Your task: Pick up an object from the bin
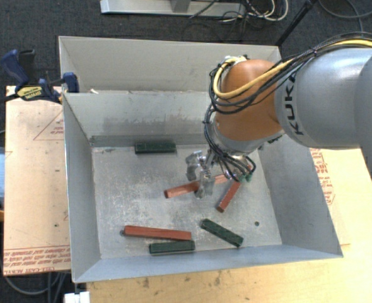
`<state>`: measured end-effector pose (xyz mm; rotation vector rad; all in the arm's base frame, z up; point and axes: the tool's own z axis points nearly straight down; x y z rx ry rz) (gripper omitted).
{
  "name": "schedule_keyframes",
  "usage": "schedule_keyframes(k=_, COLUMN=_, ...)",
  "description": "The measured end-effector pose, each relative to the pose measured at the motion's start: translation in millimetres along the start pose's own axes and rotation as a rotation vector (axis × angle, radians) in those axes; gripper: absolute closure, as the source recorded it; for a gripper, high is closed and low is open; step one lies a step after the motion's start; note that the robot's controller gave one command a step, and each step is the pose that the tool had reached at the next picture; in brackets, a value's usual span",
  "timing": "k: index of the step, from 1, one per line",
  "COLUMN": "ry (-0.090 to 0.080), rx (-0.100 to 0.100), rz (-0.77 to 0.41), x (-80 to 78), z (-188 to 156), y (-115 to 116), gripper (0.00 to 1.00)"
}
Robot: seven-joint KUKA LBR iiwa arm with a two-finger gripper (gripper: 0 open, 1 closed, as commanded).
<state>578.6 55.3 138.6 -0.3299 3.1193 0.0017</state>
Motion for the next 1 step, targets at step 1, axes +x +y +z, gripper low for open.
schedule_keyframes(k=1, ry=-0.001, rx=0.000, rz=0.002, x=-1.4, z=-21.0, y=0.1, gripper=1.00)
